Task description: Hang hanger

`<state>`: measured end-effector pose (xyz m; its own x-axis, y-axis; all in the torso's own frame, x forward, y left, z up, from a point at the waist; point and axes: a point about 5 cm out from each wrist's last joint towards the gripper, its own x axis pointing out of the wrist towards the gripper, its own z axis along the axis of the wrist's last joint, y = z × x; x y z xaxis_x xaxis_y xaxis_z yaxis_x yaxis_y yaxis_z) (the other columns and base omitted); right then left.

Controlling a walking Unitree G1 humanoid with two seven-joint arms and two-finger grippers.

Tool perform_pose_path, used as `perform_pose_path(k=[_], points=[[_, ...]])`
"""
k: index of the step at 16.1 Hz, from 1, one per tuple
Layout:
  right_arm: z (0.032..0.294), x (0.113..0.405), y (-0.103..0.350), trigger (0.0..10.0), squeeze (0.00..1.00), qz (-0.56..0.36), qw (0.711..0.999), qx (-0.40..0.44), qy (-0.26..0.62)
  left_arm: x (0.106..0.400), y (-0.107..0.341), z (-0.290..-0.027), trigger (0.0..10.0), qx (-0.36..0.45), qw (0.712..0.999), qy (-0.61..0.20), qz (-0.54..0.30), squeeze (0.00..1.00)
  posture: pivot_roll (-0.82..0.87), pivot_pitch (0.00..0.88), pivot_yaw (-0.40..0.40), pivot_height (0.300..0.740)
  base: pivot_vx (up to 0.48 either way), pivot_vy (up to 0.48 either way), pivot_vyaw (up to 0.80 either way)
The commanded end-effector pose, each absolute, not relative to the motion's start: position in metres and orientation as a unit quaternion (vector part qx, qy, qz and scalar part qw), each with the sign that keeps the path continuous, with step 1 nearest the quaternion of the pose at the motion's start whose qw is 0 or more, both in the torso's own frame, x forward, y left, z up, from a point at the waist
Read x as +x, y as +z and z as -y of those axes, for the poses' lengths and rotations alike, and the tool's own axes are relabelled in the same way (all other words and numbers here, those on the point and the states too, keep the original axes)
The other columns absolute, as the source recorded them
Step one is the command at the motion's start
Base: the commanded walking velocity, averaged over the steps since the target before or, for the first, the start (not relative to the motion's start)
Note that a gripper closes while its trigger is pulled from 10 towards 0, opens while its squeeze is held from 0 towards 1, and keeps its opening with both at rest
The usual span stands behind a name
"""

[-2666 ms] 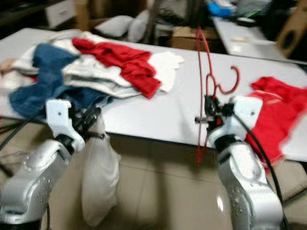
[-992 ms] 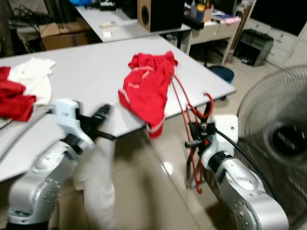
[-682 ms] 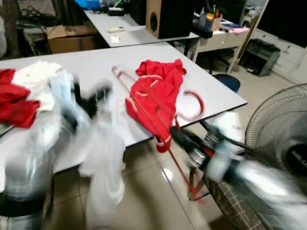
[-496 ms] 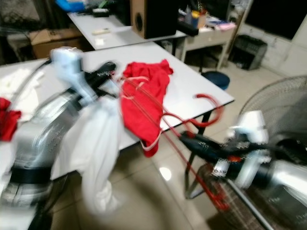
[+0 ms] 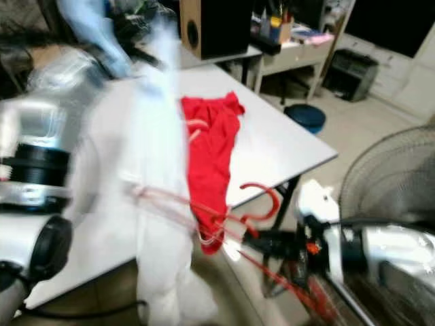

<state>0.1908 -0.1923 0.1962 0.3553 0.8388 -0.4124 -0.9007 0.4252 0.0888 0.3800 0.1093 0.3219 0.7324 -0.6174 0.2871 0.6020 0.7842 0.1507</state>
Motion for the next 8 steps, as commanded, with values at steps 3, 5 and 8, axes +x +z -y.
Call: perform_pose_path(k=[3, 5, 8], points=[[0.200, 0.200, 0.206, 10.0, 0.00, -0.178, 0.834, -0.096, 0.514, 0.383, 0.318, -0.135, 10.0, 0.035, 0.940, -0.296, 0.167, 0.00, -0.01, 0.000, -0.031, 0.740, 0.398, 0.000, 0.00], [0.192, 0.214, 0.198, 10.0, 0.00, -0.182, 0.833, -0.127, 0.506, 0.371, 0.346, -0.135, 10.0, -0.009, 0.918, -0.332, 0.216, 0.00, -0.01, 0.000, -0.036, 0.740, 0.409, 0.000, 0.00], [0.200, 0.265, 0.205, 10.0, 0.00, -0.133, 0.895, -0.193, 0.379, 0.345, 0.401, -0.135, 10.0, -0.044, 0.868, -0.392, 0.303, 0.00, 0.00, 0.000, -0.049, 0.740, 0.410, 0.000, 0.00]])
